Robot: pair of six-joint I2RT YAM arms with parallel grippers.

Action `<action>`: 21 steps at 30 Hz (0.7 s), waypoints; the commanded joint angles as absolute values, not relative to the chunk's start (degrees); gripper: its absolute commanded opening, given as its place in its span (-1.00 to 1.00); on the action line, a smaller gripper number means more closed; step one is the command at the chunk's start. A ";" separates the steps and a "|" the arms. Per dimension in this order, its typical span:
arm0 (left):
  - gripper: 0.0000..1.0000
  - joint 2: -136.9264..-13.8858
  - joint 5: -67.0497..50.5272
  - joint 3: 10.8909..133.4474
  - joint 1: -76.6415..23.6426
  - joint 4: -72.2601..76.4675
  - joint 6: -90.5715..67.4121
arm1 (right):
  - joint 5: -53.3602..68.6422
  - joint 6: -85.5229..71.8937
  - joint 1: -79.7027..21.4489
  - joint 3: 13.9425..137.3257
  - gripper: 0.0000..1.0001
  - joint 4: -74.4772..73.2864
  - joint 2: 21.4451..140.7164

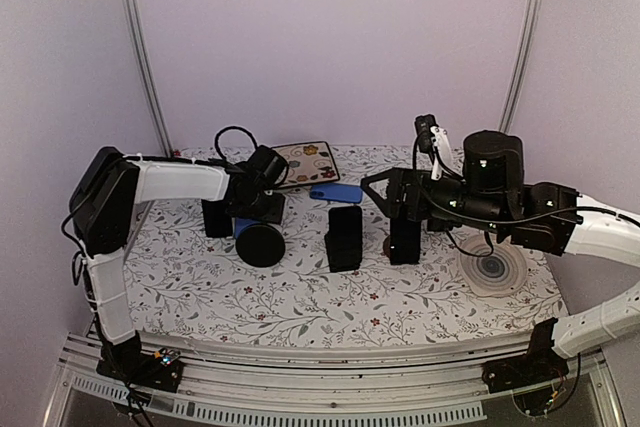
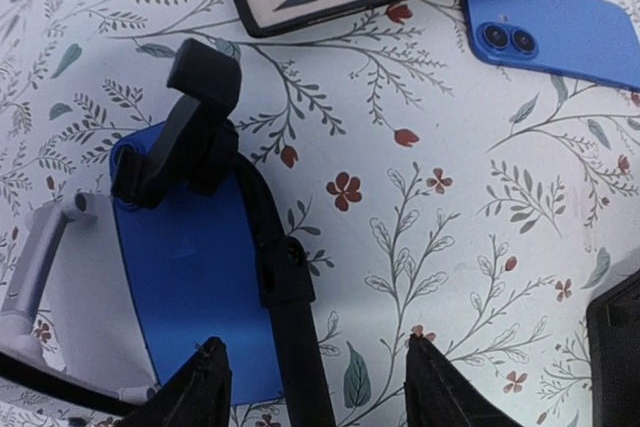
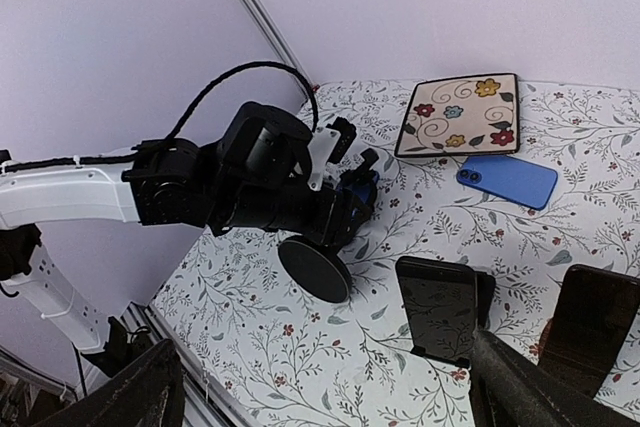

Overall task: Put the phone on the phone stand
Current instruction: Pick up the phone stand from the center of the board.

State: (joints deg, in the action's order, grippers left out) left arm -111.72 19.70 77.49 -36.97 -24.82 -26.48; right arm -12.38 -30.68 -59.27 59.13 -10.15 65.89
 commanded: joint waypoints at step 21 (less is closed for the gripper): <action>0.07 -117.16 15.22 78.51 -40.47 -22.01 -27.70 | -12.74 -31.62 -59.16 57.70 0.98 -9.85 64.93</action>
State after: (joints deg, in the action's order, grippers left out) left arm -118.15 17.15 79.44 -37.82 -23.14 -27.31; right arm -12.93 -30.92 -59.27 58.39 -10.28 65.23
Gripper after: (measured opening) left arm 0.543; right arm 0.989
